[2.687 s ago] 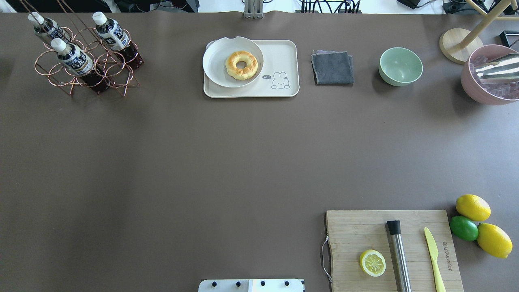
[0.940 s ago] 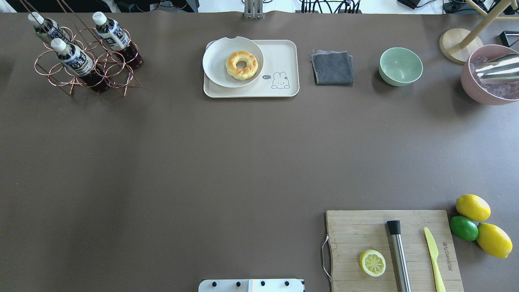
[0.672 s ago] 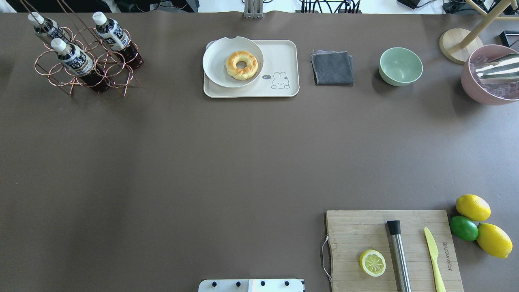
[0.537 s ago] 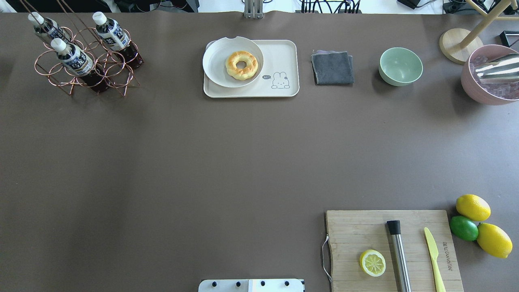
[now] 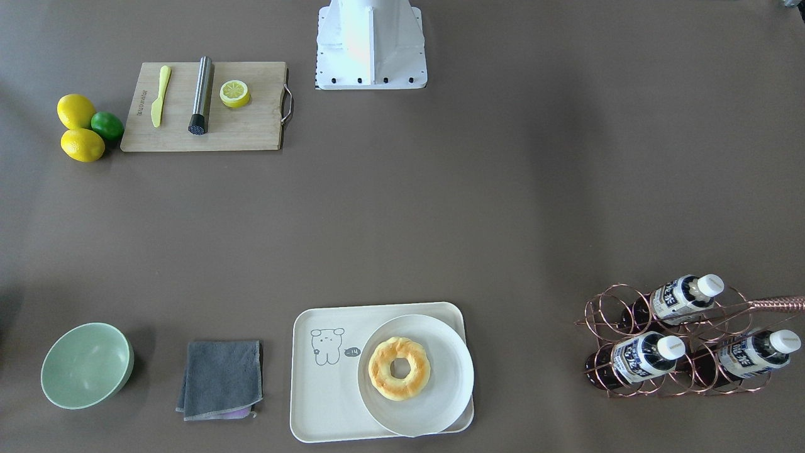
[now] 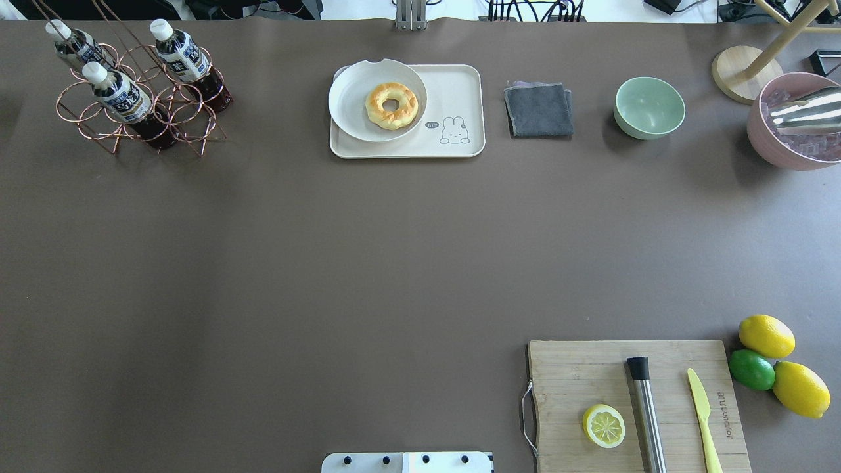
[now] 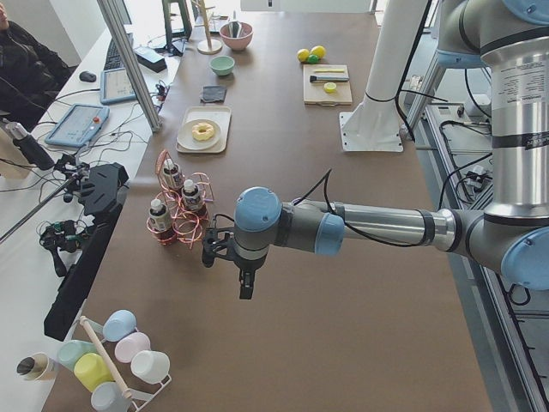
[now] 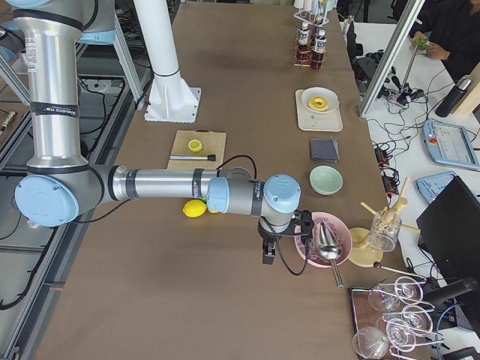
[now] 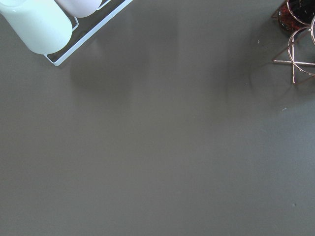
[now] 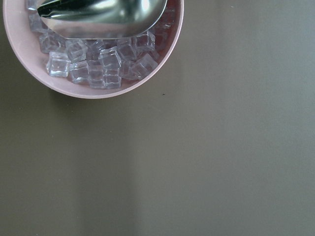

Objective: Place tea on tray

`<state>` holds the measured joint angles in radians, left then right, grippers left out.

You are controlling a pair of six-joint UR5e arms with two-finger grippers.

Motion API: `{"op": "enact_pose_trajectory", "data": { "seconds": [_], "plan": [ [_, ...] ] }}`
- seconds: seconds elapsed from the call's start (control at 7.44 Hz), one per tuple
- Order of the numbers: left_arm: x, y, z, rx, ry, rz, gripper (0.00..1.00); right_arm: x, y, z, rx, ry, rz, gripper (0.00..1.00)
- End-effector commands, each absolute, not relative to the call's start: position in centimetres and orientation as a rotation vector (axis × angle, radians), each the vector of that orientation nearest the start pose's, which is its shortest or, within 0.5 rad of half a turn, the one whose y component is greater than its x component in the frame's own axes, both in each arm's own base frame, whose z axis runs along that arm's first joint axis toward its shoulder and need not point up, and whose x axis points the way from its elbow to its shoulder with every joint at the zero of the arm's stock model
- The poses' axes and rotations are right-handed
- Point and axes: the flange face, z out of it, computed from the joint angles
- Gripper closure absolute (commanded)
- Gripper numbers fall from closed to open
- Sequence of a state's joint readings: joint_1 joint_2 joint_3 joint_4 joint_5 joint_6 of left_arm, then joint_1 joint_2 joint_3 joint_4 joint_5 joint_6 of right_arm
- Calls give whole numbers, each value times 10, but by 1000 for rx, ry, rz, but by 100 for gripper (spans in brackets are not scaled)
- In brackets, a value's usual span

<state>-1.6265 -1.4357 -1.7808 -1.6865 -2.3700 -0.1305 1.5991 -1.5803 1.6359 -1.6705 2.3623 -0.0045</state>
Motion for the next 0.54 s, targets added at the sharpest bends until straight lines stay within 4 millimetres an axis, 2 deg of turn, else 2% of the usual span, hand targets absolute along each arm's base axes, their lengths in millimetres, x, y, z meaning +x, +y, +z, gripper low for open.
{"op": "enact_pose_trajectory", "data": {
  "seconds": [0.0, 0.13, 0.4],
  "plan": [
    [-51, -451, 587, 149, 805, -17, 3, 76, -483, 639, -28, -790, 41, 0],
    [-29, -458, 569, 170, 806, 43, 3, 76, -483, 639, -28, -790, 43, 0],
    [-4, -495, 518, 253, 823, 125, 3, 77, -482, 640, -30, -790, 47, 0]
  ]
}}
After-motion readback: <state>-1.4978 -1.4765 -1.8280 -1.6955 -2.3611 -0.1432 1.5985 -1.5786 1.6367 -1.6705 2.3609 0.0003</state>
